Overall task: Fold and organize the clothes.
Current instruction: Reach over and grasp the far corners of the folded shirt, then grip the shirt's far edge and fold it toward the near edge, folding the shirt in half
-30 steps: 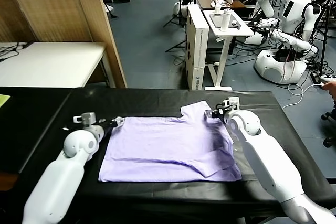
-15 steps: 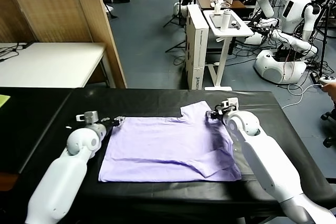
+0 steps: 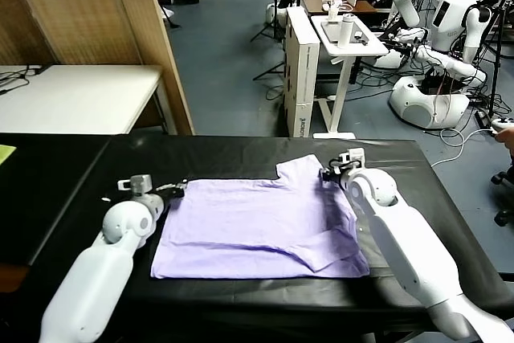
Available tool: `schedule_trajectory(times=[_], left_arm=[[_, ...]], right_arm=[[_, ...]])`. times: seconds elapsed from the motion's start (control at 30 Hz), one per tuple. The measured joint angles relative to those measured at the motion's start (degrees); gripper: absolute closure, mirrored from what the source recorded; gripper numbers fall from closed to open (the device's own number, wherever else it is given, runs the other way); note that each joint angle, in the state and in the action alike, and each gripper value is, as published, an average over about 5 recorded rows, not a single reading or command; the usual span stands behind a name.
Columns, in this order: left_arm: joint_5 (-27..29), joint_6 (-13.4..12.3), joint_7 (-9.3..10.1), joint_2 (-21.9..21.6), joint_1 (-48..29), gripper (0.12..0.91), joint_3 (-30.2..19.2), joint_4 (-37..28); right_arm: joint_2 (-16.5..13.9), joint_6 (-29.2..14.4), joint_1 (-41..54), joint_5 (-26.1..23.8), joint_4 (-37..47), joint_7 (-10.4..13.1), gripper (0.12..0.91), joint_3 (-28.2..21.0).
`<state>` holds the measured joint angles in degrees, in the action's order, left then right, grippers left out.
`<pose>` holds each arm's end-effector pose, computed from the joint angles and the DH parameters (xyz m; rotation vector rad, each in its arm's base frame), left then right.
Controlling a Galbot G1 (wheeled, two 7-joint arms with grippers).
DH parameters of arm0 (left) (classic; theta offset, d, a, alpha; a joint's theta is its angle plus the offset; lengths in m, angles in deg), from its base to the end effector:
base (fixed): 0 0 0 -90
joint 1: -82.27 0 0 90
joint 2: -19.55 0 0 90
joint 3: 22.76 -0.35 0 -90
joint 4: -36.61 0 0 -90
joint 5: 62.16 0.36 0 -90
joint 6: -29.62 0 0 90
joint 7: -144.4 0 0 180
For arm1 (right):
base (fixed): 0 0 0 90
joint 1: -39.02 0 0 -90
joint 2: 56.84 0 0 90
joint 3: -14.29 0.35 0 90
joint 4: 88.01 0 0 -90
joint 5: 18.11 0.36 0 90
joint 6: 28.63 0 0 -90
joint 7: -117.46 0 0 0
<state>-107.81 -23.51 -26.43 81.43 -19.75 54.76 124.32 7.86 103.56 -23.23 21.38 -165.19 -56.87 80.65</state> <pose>0.4181 0.1032 -0.2770 -0.1444 -2.5229 0.2161 0.4936 -0.0565 -0.2475 0.2686 -2.4719 0.0027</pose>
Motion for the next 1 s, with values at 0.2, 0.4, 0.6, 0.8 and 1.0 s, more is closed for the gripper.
schedule_trajectory(times=[0.2, 0.4, 0.6, 0.8, 1.0], left_arm=[[-0.1, -0.5, 0.07, -0.2, 0.1, 0.868, 0.3, 1.2], [-0.6, -0.7, 0.26, -0.3, 1.3, 0.868, 1.7, 3.1], [-1.2, -1.3, 0.29, -1.1, 3.6, 0.868, 3.5, 6.2], [-1.9, -2.1, 0.25, -2.1, 6.7, 0.868, 5.5, 9.5], [-2.6, -2.5, 0.25, -2.7, 10.5, 0.868, 7.6, 13.4]], right_arm=[[-0.2, 0.0, -0.7, 0.2, -1.2, -0.9, 0.887, 1.2], [-1.4, -2.2, -2.4, 0.7, -4.2, -2.1, 0.887, 2.9], [-2.8, -4.7, -5.0, 1.9, -8.8, -2.4, 0.887, 4.8], [-4.7, -4.7, -9.0, 3.9, -14.0, -2.2, 0.887, 7.8], [-7.0, -3.5, -13.8, 4.9, -19.8, -1.8, 0.887, 10.4]])
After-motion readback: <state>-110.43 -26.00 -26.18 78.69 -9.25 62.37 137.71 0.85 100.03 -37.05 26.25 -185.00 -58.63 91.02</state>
